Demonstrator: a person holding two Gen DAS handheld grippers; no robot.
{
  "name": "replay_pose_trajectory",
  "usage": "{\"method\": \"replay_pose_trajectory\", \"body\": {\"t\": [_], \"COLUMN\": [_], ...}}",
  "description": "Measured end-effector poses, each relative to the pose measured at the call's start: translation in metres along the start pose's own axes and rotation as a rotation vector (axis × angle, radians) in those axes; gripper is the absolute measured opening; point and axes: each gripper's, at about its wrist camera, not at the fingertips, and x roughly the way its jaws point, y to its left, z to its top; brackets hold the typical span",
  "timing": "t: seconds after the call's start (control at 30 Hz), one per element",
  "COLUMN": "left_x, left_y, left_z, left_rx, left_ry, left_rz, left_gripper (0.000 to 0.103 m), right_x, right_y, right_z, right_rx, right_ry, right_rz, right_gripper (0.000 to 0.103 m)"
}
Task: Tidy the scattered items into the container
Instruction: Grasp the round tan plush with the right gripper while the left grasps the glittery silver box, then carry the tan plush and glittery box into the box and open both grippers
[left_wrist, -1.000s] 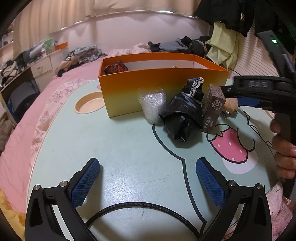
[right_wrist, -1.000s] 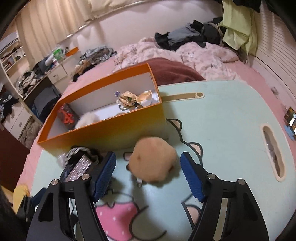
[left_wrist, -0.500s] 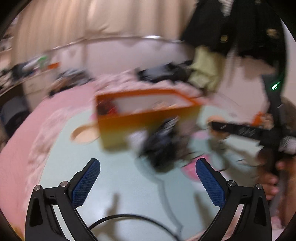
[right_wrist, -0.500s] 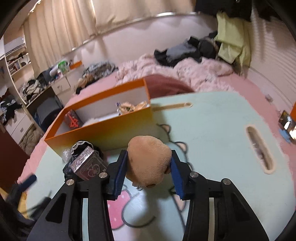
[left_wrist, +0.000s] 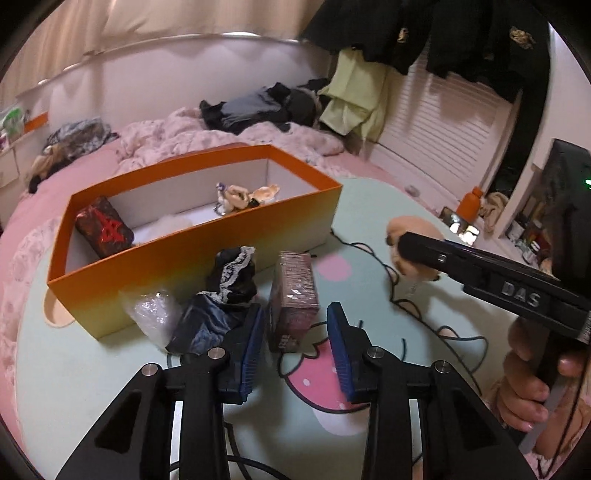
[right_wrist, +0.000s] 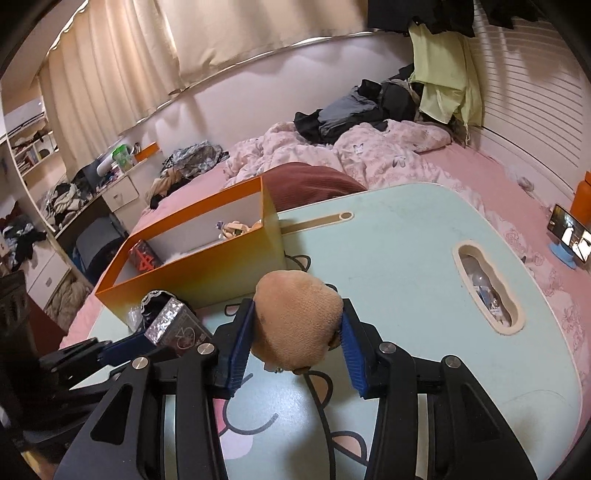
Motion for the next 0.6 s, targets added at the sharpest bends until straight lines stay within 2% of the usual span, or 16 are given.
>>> {"method": "replay_pose_trajectory", "body": {"t": [0.13, 0.2, 0.4, 0.6], "left_x": [0.003, 0.005, 0.002, -0.037], "left_y": [-0.007, -0.009, -0.005, 0.001], "left_z": [0.003, 0.005, 0.003, -0.006], "left_rx": [0.020, 0.029, 0.004, -0.038], "left_ry": [0.004, 0.006, -0.012, -0.091], "left_rz": [0.015, 0.033, -0.025, -0.083], "left_gripper": [0.033, 0.019, 0.018, 0.017], "right_x": [0.002, 0.003, 0.000, -0.002], "right_y": [0.001, 0.002, 0.009, 0.015], "right_z": [-0.001, -0.003, -0.004, -0.007], "right_rx": [-0.007, -0.010, -0.037, -0.048], "right_ry": [0.009, 0.014, 0.009, 0.014], "right_rz": [0.004, 0.004, 0.011, 0.033], "right_gripper": [0.046, 0.046, 0.046, 0.046]}}
